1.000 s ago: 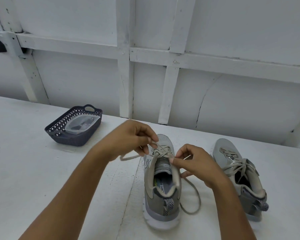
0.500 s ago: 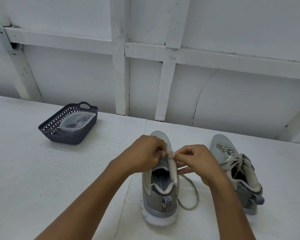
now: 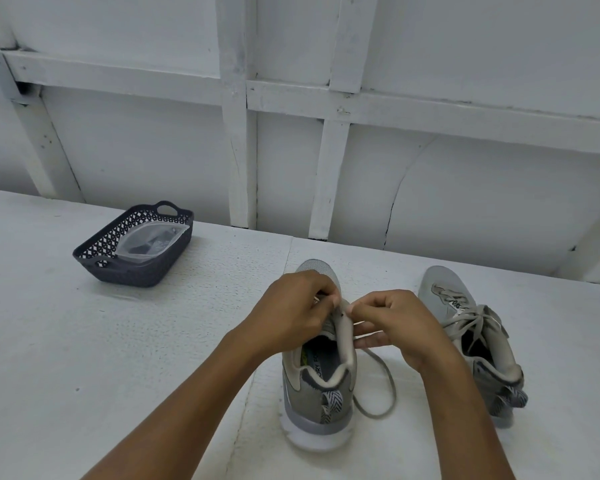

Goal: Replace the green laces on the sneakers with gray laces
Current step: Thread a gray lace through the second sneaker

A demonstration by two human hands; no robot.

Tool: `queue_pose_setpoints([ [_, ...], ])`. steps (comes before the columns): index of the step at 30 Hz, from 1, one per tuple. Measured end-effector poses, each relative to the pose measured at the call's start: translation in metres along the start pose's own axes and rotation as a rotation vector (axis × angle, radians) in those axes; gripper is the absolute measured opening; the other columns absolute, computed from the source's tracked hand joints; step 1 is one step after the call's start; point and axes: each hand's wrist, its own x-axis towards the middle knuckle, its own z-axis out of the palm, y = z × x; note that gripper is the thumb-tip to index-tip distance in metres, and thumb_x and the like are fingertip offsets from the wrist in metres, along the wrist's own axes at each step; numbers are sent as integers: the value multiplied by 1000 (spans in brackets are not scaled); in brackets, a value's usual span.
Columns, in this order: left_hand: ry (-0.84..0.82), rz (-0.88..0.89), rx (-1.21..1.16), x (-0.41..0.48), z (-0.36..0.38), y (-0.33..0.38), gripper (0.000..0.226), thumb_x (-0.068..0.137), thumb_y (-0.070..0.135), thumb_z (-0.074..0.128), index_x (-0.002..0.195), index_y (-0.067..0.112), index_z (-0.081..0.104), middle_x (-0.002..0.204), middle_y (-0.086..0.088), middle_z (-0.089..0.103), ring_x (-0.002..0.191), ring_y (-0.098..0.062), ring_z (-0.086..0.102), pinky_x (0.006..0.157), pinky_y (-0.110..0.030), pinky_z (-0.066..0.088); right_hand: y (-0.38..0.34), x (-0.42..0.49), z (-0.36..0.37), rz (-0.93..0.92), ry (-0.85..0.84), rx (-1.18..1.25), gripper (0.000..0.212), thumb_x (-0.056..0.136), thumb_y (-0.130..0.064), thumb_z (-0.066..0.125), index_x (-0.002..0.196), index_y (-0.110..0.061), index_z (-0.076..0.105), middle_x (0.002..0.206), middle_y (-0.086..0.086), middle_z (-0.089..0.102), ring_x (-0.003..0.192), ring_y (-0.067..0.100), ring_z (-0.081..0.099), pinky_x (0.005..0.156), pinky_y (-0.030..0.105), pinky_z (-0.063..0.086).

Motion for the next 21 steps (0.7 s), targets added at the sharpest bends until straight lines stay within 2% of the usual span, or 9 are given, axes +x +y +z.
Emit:
queue_pose_setpoints([
  [7, 3, -2, -38, 0, 6, -1, 16, 99, 28, 57, 104, 21, 71, 103, 6, 68, 92, -10, 60, 82, -31, 50, -2, -1, 0, 28, -11, 38, 11, 89, -3, 68, 87, 8, 69, 85, 26, 71, 71, 29, 71, 61, 34, 60],
  [12, -2, 41, 85, 1, 10, -2, 18, 98, 30, 55, 105, 23, 70, 102, 8, 65, 94, -10, 56, 80, -28, 46, -3, -3, 0, 46, -18, 87, 8, 88, 0, 66, 87, 8, 68, 81, 22, 72, 70, 26, 73, 60, 29, 59],
  [16, -24, 55, 228, 0, 7, -5, 22, 99, 34, 52, 108, 23, 69, 105, 7, 64, 100, -14, 53, 84, -34, 48, -2, -4, 1, 43, -8, 113, 7, 88, -1, 67, 84, 4, 69, 79, 20, 74, 69, 25, 74, 60, 26, 58],
  [21, -85, 75, 291, 0, 3, -2, 17, 95, 37, 57, 99, 25, 68, 101, 9, 63, 100, -12, 50, 82, -35, 47, -4, -6, 2, 29, -38, 102, 9, 87, -4, 70, 85, 4, 71, 81, 18, 75, 75, 27, 75, 63, 26, 58],
])
